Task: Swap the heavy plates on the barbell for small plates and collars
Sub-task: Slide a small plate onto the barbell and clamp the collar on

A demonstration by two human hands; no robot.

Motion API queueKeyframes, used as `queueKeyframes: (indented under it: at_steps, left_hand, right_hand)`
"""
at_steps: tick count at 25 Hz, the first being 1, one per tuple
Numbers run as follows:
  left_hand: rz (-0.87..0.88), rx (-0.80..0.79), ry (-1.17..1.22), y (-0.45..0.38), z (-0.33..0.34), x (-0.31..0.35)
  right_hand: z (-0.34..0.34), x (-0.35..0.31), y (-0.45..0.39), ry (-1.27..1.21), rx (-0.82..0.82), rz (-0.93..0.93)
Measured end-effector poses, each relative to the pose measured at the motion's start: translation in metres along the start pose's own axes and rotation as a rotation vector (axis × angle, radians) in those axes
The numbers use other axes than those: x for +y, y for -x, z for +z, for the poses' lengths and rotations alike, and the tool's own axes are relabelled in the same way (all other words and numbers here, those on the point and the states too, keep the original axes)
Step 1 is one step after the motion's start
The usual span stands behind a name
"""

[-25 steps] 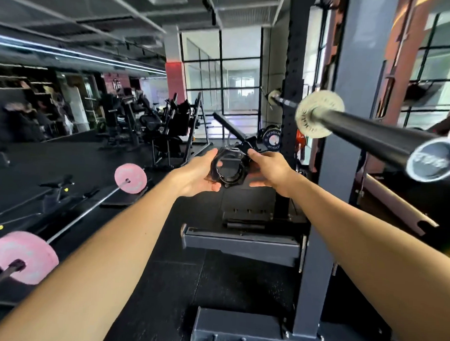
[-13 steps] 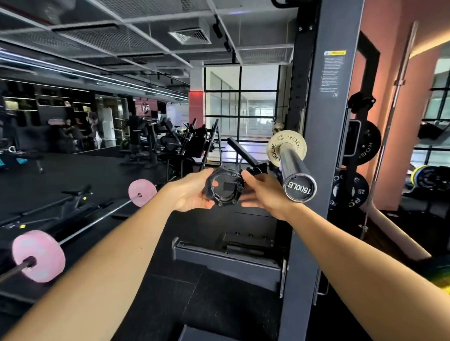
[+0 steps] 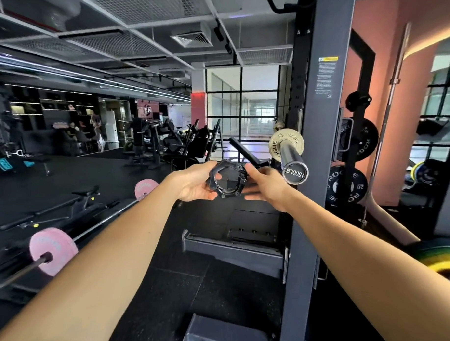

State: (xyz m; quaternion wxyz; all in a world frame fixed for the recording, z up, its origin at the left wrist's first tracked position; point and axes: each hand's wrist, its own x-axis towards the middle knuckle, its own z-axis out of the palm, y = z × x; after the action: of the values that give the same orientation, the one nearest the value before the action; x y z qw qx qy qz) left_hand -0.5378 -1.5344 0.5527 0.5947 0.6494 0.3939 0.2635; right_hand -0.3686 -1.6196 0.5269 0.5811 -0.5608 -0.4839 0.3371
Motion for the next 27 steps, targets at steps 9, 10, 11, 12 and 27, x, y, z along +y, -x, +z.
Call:
queueKeyframes:
  at_steps: [9,10,11,12,27]
  left_hand:
    - [0.076,-0.107,-0.015,0.042,0.012,0.018]
    - [0.083,-0.123,-0.015,0.046,0.017,0.021]
    - [0.089,-0.132,-0.013,0.048,0.023,0.023]
    - [0.096,-0.141,-0.007,0.048,0.028,0.026]
    - [0.120,-0.239,-0.031,0.042,0.123,0.037]
  right_hand:
    - [0.000,-0.037,0.058,0.018,0.132,-0.030]
    - [-0.003,-0.041,0.065,0.029,0.151,-0.034]
    - [-0.007,-0.045,0.071,0.041,0.174,-0.039]
    - [-0.012,-0.049,0.076,0.043,0.199,-0.044]
    - [-0.088,-0.045,0.110,0.084,0.363,-0.015]
